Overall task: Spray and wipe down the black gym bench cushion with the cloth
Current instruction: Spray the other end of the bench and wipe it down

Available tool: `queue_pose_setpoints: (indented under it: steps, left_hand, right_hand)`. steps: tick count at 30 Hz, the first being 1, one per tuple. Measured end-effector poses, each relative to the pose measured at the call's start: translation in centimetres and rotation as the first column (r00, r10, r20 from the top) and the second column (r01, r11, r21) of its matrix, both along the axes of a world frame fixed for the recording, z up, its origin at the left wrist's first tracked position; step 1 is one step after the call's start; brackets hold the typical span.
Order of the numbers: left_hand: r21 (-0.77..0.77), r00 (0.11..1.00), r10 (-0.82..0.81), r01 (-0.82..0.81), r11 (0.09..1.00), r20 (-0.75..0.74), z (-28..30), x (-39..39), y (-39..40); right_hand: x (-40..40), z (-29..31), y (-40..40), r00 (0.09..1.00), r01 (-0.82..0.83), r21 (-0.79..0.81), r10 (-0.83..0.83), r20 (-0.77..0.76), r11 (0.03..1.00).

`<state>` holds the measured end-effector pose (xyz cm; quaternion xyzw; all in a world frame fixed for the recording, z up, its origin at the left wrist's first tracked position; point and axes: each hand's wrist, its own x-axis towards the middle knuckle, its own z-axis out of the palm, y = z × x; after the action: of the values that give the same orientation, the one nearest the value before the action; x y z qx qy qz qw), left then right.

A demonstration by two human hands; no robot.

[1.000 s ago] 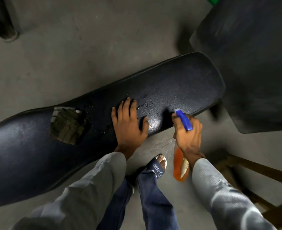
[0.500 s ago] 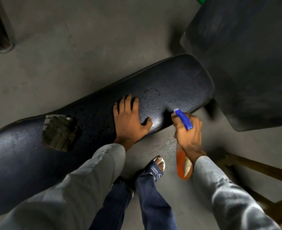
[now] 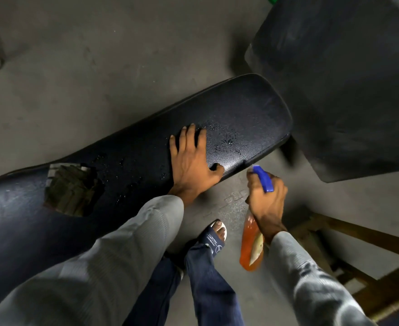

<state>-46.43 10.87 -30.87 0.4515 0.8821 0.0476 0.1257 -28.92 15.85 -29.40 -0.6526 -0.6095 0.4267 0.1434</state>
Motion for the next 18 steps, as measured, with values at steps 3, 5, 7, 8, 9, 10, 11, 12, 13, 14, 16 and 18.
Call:
queue_pose_setpoints:
  steps: [3, 5, 7, 8, 9, 10, 11, 12, 13, 14, 16, 18]
  left_hand:
    - [-0.043, 1.000, 0.017, -0.017, 0.999, -0.012, 0.0, 0.0, 0.7]
    - [-0.046, 0.999, 0.001, -0.003, 0.999, -0.033, -0.1, -0.2, 0.6]
    - [-0.050, 0.998, -0.025, 0.022, 0.999, -0.055, -0.2, -0.4, 0.4]
    - [-0.057, 0.998, -0.035, 0.032, 0.998, -0.061, -0.2, -0.5, 0.3]
    - [-0.064, 0.997, -0.041, 0.037, 0.997, -0.062, -0.2, -0.5, 0.4]
    - [-0.071, 0.997, -0.043, 0.039, 0.997, -0.061, -0.2, -0.5, 0.4]
    - [-0.077, 0.997, -0.043, 0.039, 0.996, -0.061, -0.3, -0.5, 0.4]
    - [-0.080, 0.997, -0.044, 0.039, 0.996, -0.064, -0.3, -0.4, 0.4]
    - [-0.082, 0.997, -0.046, 0.041, 0.996, -0.068, -0.4, -0.4, 0.4]
    - [-0.084, 0.996, -0.051, 0.044, 0.995, -0.074, -0.5, -0.4, 0.3]
    - [-0.095, 0.995, -0.054, 0.046, 0.994, -0.084, -0.7, -0.3, 0.2]
    - [-0.103, 0.995, -0.047, 0.038, 0.994, -0.083, -0.7, -0.2, 0.3]
  right_hand:
    - [0.3, 0.9, 1.6, 0.999, 0.031, 0.021, -0.031, 0.033, 0.999]
    - [0.2, 1.4, 2.7, 0.996, 0.086, 0.034, -0.086, 0.008, 0.996]
    - [0.0, 2.0, 4.0, 0.989, 0.146, 0.053, -0.147, 0.002, 0.988]
    - [0.0, 1.8, 4.8, 0.987, 0.160, 0.067, -0.160, -0.013, 0.985]
    - [0.0, 1.5, 5.6, 0.985, 0.170, 0.085, -0.168, -0.025, 0.982]
    - [0.1, 1.2, 6.2, 0.987, 0.158, 0.098, -0.155, -0.037, 0.983]
    - [0.4, 0.3, 6.7, 0.990, 0.133, 0.092, -0.129, -0.051, 0.987]
    - [0.1, 0.5, 7.1, 0.993, 0.105, 0.081, -0.099, -0.071, 0.991]
    - [-0.7, 1.8, 7.0, 0.994, 0.078, 0.071, -0.073, -0.078, 0.994]
    - [-1.3, 2.3, 7.1, 0.995, 0.053, 0.066, -0.046, -0.093, 0.996]
    - [-2.3, 3.0, 6.7, 0.997, -0.025, 0.038, 0.028, -0.078, 0.999]
    - [-2.9, 2.7, 6.4, 0.992, -0.098, 0.048, 0.101, -0.078, 0.994]
